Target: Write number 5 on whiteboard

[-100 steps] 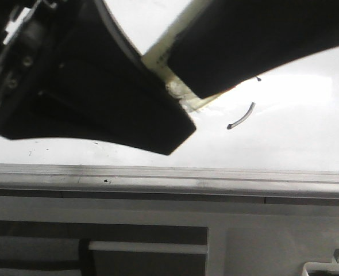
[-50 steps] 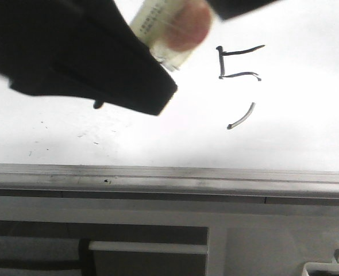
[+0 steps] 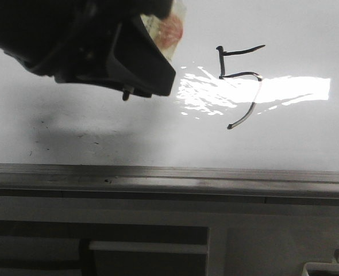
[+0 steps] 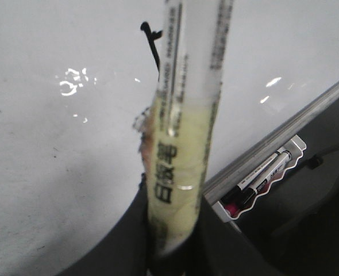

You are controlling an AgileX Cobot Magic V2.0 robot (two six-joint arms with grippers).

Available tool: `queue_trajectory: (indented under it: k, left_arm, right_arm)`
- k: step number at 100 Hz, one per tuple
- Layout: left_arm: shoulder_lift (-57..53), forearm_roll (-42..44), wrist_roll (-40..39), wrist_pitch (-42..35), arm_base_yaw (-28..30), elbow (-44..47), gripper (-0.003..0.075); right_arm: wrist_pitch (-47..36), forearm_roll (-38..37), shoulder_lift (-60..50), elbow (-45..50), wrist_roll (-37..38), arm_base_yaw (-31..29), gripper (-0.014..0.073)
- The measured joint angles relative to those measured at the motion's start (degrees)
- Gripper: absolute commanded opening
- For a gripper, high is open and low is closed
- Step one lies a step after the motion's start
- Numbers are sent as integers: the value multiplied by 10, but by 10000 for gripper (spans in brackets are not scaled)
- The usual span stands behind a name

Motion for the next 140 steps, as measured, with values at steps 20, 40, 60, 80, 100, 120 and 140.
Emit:
queue_trajectory:
  k: [20, 40, 60, 80, 100, 120, 140]
  left_arm:
    - [51, -1, -37, -39, 0, -2, -20]
    - [81, -2, -42, -48, 23, -9, -20]
    - [80, -12, -45, -53, 57, -14, -20]
    - [78, -14, -46, -56, 63, -15, -20]
    - [80, -14, -46, -56, 63, -15, -20]
    - [95, -26, -46, -64, 63, -19, -20]
    - [98, -29, -46, -66, 63, -20, -20]
  right_arm:
    - [13, 0, -3, 6, 20, -1, -66]
    - [27, 1, -3, 12, 34, -1, -66]
    - [28, 1, -3, 12, 38, -1, -66]
    - [29, 1, -3, 12, 39, -1, -66]
    - [27, 1, -3, 12, 39, -1, -66]
    - [22, 1, -3, 14, 52, -1, -66]
    - [21, 1, -3, 17, 57, -1, -66]
